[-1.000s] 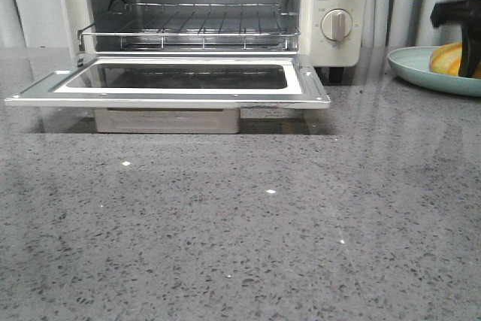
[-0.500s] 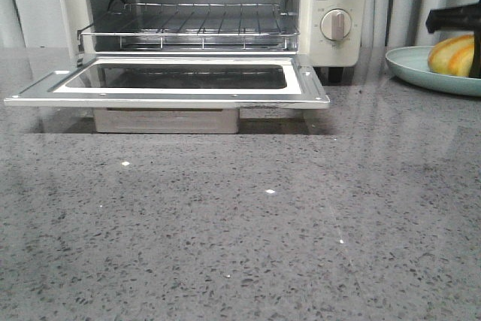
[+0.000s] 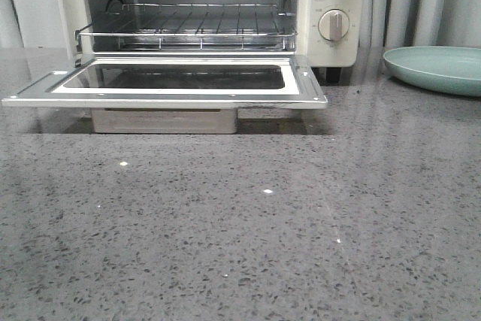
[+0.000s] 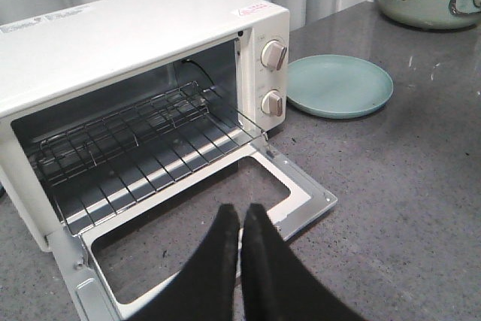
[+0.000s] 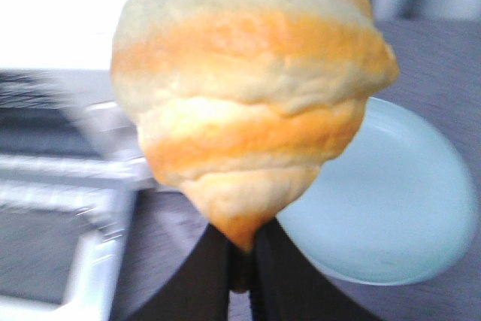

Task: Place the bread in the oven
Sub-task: 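Carry the croissant with the right gripper into the oven onto the rack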

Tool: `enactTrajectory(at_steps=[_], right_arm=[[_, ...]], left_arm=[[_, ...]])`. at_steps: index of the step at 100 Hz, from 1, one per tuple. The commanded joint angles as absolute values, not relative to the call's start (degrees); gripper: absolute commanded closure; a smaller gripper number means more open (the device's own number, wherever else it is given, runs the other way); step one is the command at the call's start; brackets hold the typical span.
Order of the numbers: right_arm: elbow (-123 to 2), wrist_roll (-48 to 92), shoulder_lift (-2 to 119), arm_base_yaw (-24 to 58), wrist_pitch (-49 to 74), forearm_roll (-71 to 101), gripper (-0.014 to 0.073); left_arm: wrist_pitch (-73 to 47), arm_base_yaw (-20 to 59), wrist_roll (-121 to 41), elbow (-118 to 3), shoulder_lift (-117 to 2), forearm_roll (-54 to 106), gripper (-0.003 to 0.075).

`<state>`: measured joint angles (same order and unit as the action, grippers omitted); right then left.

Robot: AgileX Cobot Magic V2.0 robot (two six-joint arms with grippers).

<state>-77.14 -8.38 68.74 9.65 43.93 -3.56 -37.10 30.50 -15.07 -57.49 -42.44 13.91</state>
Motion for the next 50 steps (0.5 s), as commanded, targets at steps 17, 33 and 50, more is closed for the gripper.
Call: enactTrajectory(at_steps=[17, 33, 50], right_arm=[[-78.73, -7.71, 65.56, 32.13, 40.55, -3.21, 0.0661], [-78.73, -7.71, 71.08, 40.46, 36.94, -6.54, 0.0661], [-79.62, -7.71, 80.06, 40.66, 32.69, -13.08, 0.0661]], left_arm=[[-31.09, 30.63, -14.96, -59.26, -42.28, 14.52, 0.0741], [-31.41, 30.63, -14.96, -59.26, -42.28, 14.52, 0.0741], [-31.52, 30.63, -14.96, -59.26, -42.28, 14.52, 0.0741]])
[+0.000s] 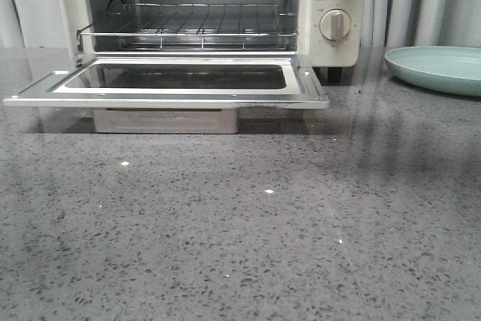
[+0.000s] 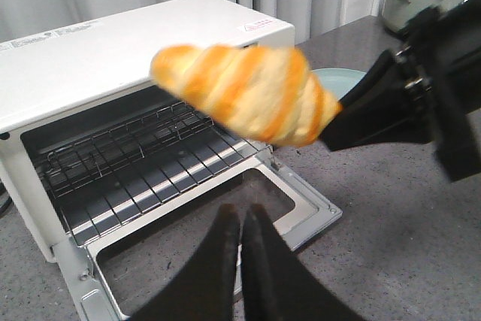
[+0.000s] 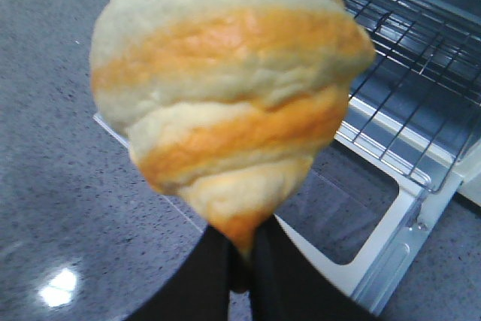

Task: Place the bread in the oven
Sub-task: 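Carry the croissant with the right gripper into the oven onto the rack, then open the right gripper to release the croissant on the rack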

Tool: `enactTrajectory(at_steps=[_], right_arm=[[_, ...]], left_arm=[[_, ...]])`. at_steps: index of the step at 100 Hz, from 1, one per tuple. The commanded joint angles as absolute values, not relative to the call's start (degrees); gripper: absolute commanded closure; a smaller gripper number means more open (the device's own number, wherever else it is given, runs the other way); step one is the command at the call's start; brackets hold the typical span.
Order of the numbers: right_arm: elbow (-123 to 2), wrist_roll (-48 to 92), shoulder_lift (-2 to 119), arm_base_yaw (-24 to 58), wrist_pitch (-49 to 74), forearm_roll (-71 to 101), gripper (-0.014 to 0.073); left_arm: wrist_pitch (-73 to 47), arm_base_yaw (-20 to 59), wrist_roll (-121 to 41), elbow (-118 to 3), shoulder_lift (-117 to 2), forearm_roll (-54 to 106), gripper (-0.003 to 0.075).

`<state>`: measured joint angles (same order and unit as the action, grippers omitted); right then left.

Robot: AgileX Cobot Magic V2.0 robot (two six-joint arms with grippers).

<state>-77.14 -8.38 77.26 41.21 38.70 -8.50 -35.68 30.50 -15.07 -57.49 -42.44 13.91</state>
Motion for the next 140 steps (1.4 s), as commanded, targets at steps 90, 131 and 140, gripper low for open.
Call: enactTrajectory(at_steps=[90, 131, 140], right_arm=[[-104.94, -7.71, 107.47, 32.27, 34.87, -15.23, -0.0057], [-93.94, -7.71, 90.89, 37.89, 45.59, -15.02, 0.0647], [-82.87, -8.76, 81.46, 40.52, 38.31, -15.02, 0.0642]], left_arm=[[-32.78, 30.63, -14.96, -58.58, -42.28, 14.52, 0.0741], [-17.74, 30.63, -11.41, -47.39, -30.89, 14.24, 0.0742], [-14.22, 30.63, -11.41, -42.57, -26.51, 14.24, 0.0742]])
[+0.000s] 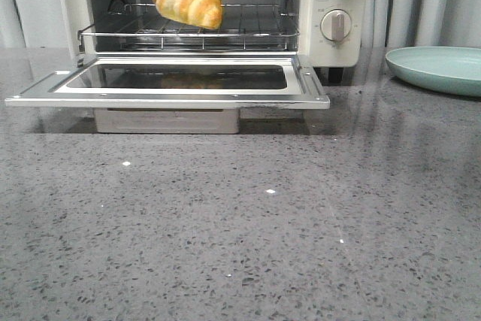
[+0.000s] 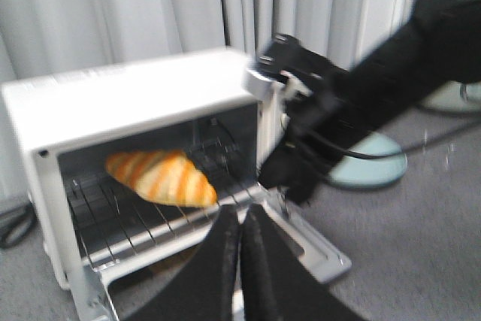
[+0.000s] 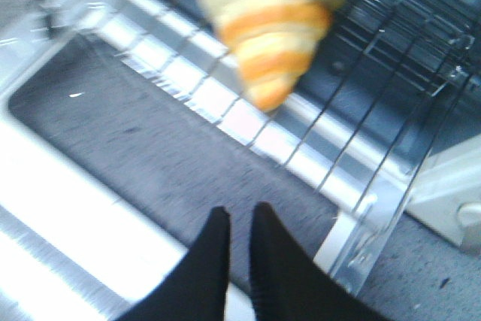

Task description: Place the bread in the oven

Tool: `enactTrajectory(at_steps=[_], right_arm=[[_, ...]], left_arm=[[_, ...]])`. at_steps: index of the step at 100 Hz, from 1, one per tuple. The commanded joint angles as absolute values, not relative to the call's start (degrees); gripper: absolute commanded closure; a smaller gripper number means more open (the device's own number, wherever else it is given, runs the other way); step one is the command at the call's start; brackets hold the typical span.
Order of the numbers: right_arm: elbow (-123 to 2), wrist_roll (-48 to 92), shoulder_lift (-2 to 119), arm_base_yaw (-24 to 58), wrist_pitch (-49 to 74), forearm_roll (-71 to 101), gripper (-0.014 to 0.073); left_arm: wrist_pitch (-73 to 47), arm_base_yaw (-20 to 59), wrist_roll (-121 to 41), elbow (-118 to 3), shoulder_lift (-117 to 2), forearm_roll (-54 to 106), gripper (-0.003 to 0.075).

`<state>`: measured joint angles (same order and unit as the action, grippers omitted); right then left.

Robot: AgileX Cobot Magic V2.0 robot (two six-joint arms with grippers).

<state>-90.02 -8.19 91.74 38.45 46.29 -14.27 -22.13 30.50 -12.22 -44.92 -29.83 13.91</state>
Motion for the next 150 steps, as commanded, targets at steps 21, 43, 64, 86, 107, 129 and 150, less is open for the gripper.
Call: enactTrajectory(at_steps=[21, 43, 64, 86, 107, 129, 150], right_arm=[[-56.6, -8.76, 55.5, 42.34, 23.27, -15.14, 0.064], [-40.18, -8.76, 28.79, 38.3, 24.8, -17.5, 0.0641], [-32.89, -8.76, 13.27, 34.77, 25.71, -18.67, 0.0641], [-32.14, -8.76, 11.3, 34.61, 25.95, -18.67, 0.0641], [-32.14, -8.76, 11.3, 34.61, 25.95, -18.67, 0.0641], [-32.14, -8.76, 11.3, 34.61, 25.95, -18.67, 0.0641], [-32.14, -8.76, 11.3, 34.61, 25.95, -18.67, 0.0641]], left_arm=[[-10.84, 30.63, -11.41, -31.91, -18.21, 13.92, 0.0742], [-9.81, 30.63, -11.41, -25.7, -16.72, 13.92, 0.0742], [-9.78, 30.63, -11.41, -25.42, -16.72, 13.92, 0.0741], [-9.78, 30.63, -11.41, -25.42, -16.72, 13.92, 0.0741], [-9.78, 30.63, -11.41, -25.42, -16.72, 13.92, 0.0741], [-9.78, 30.63, -11.41, -25.42, -16.72, 13.92, 0.0741], [-10.0, 30.52, -11.57, -25.17, -16.72, 13.51, 0.0741]])
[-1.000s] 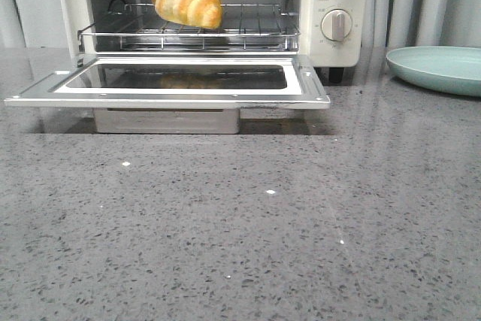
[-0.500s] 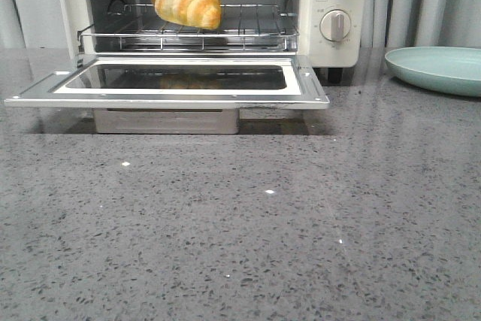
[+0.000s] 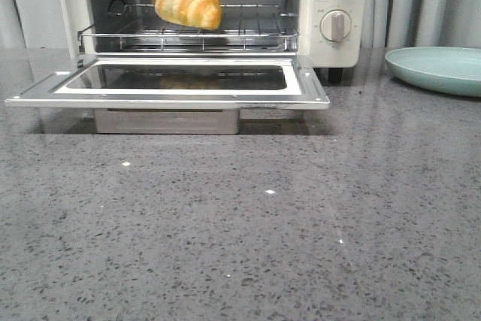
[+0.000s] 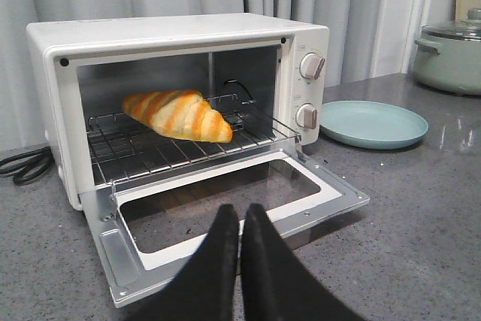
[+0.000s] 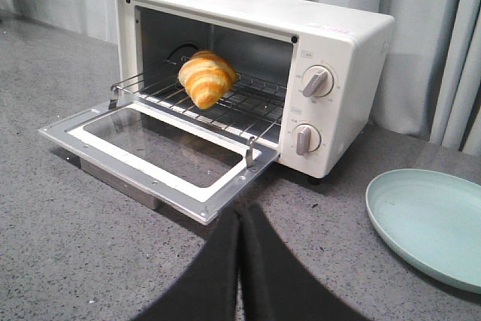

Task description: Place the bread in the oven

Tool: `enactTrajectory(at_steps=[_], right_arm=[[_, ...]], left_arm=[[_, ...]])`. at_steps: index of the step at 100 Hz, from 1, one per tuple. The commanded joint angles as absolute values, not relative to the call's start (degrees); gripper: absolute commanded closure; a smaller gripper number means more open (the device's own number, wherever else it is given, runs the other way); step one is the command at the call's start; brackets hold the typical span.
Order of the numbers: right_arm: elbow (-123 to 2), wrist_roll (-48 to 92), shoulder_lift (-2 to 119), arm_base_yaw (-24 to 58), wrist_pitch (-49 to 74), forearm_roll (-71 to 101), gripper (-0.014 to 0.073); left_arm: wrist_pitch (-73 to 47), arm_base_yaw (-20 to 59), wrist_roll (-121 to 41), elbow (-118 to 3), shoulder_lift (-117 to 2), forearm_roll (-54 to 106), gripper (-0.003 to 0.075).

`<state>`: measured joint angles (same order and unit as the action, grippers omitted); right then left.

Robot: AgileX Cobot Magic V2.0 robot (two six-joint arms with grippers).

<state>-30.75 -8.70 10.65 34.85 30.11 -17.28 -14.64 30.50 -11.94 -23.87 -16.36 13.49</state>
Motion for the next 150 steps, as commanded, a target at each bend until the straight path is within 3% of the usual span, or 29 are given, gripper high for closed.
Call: enactTrajectory(at_steps=[1, 15, 33, 56, 64, 150], right_arm=[[-32.14, -8.76, 11.3, 34.61, 25.95, -18.67, 0.0641], [-32.14, -8.76, 11.3, 34.61, 25.95, -18.67, 0.0641], [-32.14, -8.76, 11.3, 34.61, 25.95, -18.67, 0.0641], [-32.14, -8.76, 11.3, 34.61, 25.95, -18.67, 0.0641], [-32.14, -8.76, 11.3, 34.61, 25.95, -18.67, 0.0641], [-32.14, -8.76, 11.3, 34.61, 25.95, -18.67, 0.0641]], left_arm=[[-10.23, 30.52, -11.57, -25.17, -16.72, 13.51, 0.0741], [-8.03, 28.69, -13.24, -22.78, -15.2, 5.96, 0.0741], [2.69, 19.45, -12.8, -11.39, -9.29, 3.87, 0.0741], [-10.73, 12.07, -8.66, -3.9, -2.99, 3.74, 0.0741], [-17.32, 11.54, -8.66, -3.3, -1.4, 4.17, 0.0741], [-14.47, 11.54, -8.66, 1.29, 1.7, 4.44, 0.0741]])
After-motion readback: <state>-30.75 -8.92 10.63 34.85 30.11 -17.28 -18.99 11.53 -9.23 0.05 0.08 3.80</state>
